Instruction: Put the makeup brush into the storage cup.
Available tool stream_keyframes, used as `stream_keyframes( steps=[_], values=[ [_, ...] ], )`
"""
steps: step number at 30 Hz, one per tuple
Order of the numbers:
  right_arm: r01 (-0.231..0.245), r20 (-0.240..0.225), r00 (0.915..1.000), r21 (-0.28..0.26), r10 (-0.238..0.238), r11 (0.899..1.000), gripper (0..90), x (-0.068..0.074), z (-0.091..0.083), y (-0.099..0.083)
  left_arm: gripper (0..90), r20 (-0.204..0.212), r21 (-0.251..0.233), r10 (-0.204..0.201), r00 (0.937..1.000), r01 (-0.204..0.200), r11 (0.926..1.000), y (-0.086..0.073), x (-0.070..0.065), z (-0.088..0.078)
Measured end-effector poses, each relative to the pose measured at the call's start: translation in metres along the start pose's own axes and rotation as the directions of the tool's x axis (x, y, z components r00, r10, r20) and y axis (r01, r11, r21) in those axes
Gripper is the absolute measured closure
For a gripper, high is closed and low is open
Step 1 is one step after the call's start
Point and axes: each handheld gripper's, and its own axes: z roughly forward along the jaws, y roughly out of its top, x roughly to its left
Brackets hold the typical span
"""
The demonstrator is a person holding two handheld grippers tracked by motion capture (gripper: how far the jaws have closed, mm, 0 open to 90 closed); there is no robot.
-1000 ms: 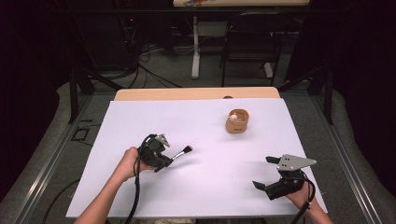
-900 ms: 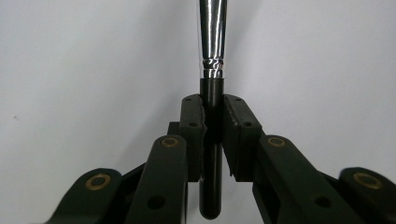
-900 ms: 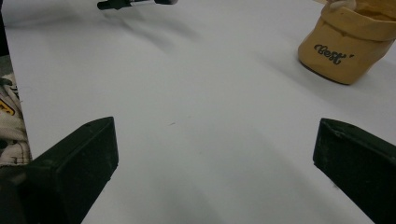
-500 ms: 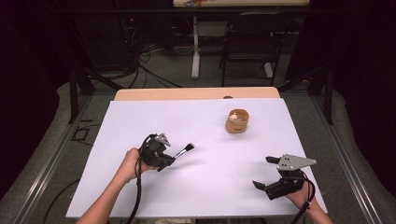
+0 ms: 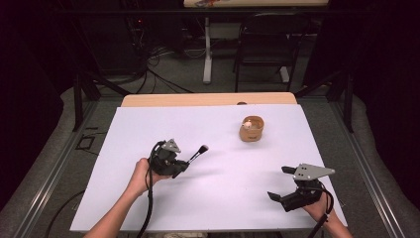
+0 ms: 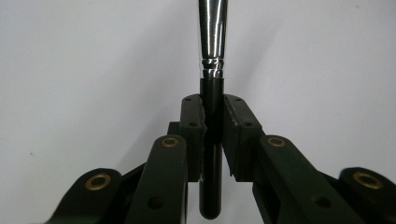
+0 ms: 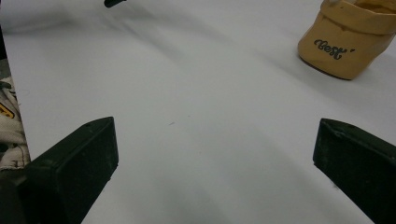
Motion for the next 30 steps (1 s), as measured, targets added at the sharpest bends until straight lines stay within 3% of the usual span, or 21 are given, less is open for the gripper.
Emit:
stream_keyframes(
  steps=[15, 30],
  values=[
    [0.003, 0.003, 1.0, 0.006, -0.003, 1.0, 0.0, 0.0, 0.0, 0.0, 79.1, -0.005, -0.085, -0.021, 0.9998, 0.02, 0.9962, 0.001, -0.008, 0.007],
    [0.005, 0.003, 1.0, 0.007, -0.005, 1.0, 0.0, 0.0, 0.0, 0.0, 79.2, -0.018, -0.202, -0.044, 0.9989, 0.039, 0.9787, 0.003, -0.016, 0.008]
  ],
)
